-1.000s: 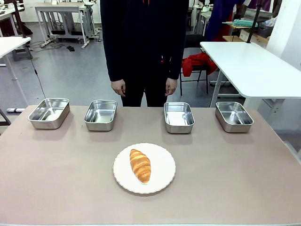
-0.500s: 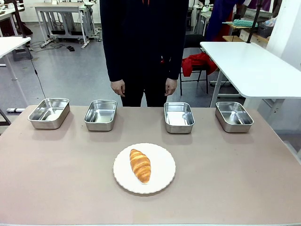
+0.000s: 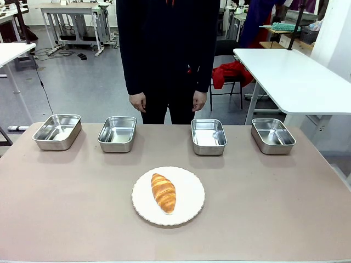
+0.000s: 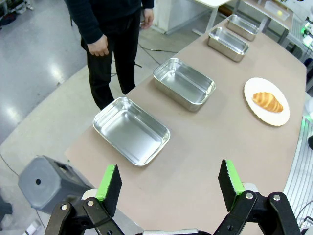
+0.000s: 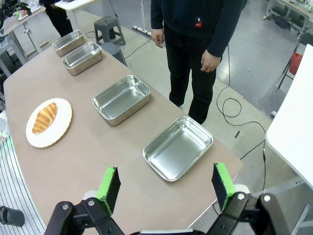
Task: Place the bread in the container.
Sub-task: Place the Butter Roll into the Airtight Container indicated by the human.
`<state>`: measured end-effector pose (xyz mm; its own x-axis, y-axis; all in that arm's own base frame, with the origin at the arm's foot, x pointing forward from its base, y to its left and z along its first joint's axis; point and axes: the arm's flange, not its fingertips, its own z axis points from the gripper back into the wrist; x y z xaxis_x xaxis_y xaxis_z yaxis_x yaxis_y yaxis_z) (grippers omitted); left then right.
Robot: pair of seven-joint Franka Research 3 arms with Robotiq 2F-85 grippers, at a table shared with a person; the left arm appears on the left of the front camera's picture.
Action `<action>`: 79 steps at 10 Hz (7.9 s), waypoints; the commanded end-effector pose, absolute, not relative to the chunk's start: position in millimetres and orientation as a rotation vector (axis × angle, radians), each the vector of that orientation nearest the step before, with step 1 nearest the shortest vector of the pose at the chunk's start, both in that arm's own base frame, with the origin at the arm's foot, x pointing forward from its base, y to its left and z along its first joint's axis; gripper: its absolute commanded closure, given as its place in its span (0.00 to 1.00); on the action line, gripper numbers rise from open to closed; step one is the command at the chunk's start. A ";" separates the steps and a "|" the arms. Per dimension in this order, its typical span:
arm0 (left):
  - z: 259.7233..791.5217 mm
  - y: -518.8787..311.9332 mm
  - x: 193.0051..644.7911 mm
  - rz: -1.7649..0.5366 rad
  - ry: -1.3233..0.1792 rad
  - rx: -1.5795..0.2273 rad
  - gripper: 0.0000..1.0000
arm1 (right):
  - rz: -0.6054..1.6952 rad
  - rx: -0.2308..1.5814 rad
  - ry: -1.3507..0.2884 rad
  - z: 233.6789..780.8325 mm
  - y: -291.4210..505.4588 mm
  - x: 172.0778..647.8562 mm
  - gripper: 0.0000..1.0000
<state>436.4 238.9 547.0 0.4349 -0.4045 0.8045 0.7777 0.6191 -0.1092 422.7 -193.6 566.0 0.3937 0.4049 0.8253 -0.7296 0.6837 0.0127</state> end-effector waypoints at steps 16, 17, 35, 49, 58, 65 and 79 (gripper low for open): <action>547.8 239.6 435.0 -0.782 -0.830 -0.513 0.00 | 0.745 0.407 -0.911 566.7 -193.5 422.5 0.02; 547.8 239.6 435.0 -0.782 -0.830 -0.513 0.00 | 0.745 0.407 -0.911 566.7 -193.5 422.5 0.02; 547.8 239.6 435.0 -0.782 -0.830 -0.513 0.00 | 0.745 0.407 -0.911 566.7 -193.5 422.5 0.02; 547.8 239.6 435.0 -0.782 -0.830 -0.513 0.00 | 0.745 0.407 -0.911 566.7 -193.5 422.5 0.02; 547.8 239.6 435.0 -0.782 -0.830 -0.513 0.00 | 0.745 0.407 -0.911 566.7 -193.5 422.5 0.02; 547.8 239.6 435.0 -0.782 -0.830 -0.513 0.00 | 0.745 0.407 -0.911 566.7 -193.5 422.5 0.02; 547.8 239.6 435.0 -0.782 -0.830 -0.513 0.00 | 0.745 0.407 -0.911 566.7 -193.5 422.5 0.02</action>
